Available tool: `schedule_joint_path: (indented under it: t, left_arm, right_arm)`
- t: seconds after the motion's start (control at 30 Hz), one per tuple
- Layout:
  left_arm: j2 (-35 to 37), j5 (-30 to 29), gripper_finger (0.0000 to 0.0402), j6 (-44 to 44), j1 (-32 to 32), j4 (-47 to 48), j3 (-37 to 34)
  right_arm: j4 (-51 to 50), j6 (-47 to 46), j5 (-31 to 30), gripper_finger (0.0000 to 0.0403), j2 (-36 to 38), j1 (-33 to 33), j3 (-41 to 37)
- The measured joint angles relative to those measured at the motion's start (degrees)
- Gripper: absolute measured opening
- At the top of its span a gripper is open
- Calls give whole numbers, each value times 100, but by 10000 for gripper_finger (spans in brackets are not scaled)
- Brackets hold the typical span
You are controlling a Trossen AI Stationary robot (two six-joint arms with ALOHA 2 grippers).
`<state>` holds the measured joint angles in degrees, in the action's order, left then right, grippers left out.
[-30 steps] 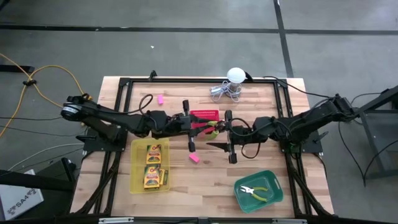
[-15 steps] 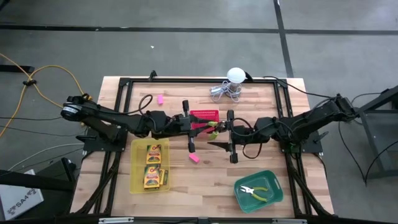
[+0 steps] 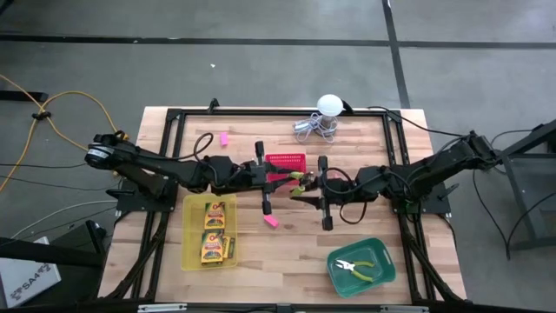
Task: Pick & Place School Supplies
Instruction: Put the green paper puncher into the blue bin
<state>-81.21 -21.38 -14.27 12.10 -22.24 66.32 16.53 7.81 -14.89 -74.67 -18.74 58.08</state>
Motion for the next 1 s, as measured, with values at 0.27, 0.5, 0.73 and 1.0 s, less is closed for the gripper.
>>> schedule_joint_path:
  t: [0.27,0.5,0.73,1.0]
  left_arm:
    - [0,1,63,1,11,-2,0]
    - [4,7,72,-241,87,33,0]
    - [11,3,73,-289,177,233,9]
    - [9,16,88,-292,184,447,5]
  right_arm:
    - [0,1,10,33,0,-2,0]
    - [-17,1,-8,33,0,-2,-2]
    - [-90,-4,-132,33,92,-44,-13]
    - [-149,-5,-536,33,141,-211,-13]
